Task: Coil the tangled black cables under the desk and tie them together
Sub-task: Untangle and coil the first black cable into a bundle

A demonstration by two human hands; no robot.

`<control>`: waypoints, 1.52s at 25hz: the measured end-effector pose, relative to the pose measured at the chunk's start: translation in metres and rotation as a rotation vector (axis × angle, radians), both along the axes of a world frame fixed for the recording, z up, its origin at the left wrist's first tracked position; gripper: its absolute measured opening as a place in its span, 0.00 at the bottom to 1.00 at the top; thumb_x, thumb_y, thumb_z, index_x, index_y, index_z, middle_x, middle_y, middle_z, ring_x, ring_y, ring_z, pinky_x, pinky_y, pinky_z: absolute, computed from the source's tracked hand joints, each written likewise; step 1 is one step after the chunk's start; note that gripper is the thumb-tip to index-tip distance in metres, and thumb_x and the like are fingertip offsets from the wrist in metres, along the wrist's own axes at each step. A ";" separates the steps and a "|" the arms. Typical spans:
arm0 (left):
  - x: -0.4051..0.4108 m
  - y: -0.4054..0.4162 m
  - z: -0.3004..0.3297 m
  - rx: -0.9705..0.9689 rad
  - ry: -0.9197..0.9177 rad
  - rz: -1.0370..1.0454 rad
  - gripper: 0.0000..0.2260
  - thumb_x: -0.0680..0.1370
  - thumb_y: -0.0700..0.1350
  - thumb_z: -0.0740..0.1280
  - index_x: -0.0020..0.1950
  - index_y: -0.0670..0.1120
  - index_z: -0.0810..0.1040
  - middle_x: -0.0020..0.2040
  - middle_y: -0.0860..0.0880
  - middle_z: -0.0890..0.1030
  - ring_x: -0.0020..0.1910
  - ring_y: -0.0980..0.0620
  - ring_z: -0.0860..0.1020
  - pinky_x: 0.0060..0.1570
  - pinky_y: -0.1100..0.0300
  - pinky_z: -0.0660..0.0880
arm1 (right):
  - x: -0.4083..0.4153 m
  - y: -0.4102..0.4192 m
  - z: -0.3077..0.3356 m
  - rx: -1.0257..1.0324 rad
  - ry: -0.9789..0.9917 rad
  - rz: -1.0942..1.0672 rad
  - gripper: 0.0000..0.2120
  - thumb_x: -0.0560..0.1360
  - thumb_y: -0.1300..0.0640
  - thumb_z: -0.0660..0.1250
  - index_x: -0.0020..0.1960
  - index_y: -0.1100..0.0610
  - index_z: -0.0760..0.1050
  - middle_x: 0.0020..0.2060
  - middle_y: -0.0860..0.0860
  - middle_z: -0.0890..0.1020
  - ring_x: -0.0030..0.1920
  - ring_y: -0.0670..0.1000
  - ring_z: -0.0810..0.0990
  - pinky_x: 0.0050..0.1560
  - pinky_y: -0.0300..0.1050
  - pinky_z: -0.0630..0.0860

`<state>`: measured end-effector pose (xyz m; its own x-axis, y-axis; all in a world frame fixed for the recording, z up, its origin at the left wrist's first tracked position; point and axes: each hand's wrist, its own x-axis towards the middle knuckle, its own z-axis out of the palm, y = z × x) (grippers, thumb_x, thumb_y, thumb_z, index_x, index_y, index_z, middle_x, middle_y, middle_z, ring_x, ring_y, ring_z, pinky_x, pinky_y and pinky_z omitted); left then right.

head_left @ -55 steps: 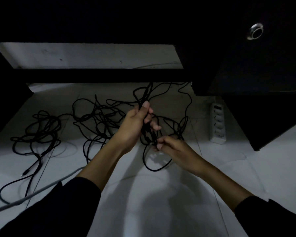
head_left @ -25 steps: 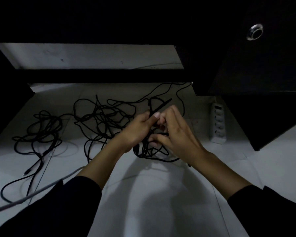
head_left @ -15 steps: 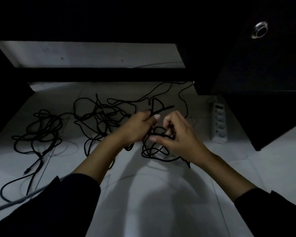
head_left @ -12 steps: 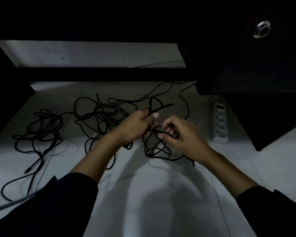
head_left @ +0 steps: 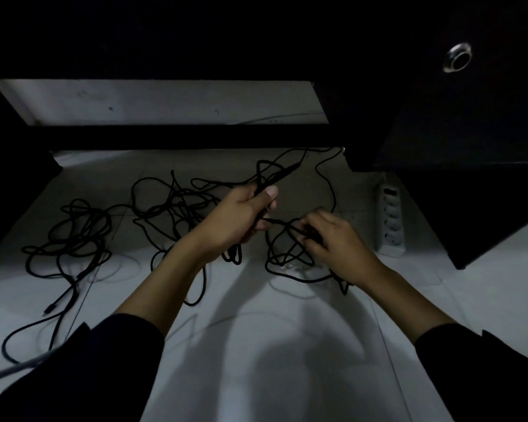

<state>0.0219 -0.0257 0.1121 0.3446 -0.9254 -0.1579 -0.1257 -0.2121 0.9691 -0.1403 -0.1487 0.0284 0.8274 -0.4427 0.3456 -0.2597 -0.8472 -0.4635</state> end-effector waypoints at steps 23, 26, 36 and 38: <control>0.004 0.008 0.014 -0.066 0.003 0.056 0.11 0.79 0.48 0.65 0.42 0.42 0.77 0.27 0.50 0.60 0.23 0.55 0.56 0.20 0.67 0.54 | -0.007 0.012 0.039 0.912 -0.052 0.027 0.05 0.76 0.64 0.67 0.50 0.57 0.77 0.42 0.49 0.80 0.43 0.43 0.79 0.46 0.39 0.79; -0.001 0.007 0.016 -0.106 0.011 0.029 0.11 0.79 0.48 0.65 0.44 0.41 0.77 0.29 0.48 0.59 0.24 0.55 0.56 0.21 0.67 0.55 | -0.006 0.014 0.040 0.749 0.016 0.044 0.06 0.74 0.62 0.71 0.45 0.55 0.74 0.41 0.49 0.77 0.40 0.42 0.75 0.42 0.35 0.74; 0.007 0.007 0.024 -0.201 0.012 0.107 0.11 0.79 0.46 0.66 0.38 0.43 0.77 0.25 0.51 0.60 0.20 0.58 0.56 0.20 0.70 0.55 | -0.006 -0.007 0.052 0.225 0.037 -0.081 0.10 0.72 0.57 0.73 0.42 0.57 0.72 0.37 0.51 0.77 0.37 0.47 0.74 0.36 0.33 0.67; 0.006 0.008 0.025 -0.206 0.007 0.104 0.11 0.79 0.46 0.65 0.38 0.43 0.77 0.25 0.51 0.60 0.20 0.58 0.56 0.20 0.69 0.55 | -0.006 -0.005 0.047 0.174 0.000 -0.134 0.09 0.72 0.61 0.72 0.43 0.59 0.71 0.35 0.53 0.76 0.36 0.48 0.73 0.35 0.30 0.66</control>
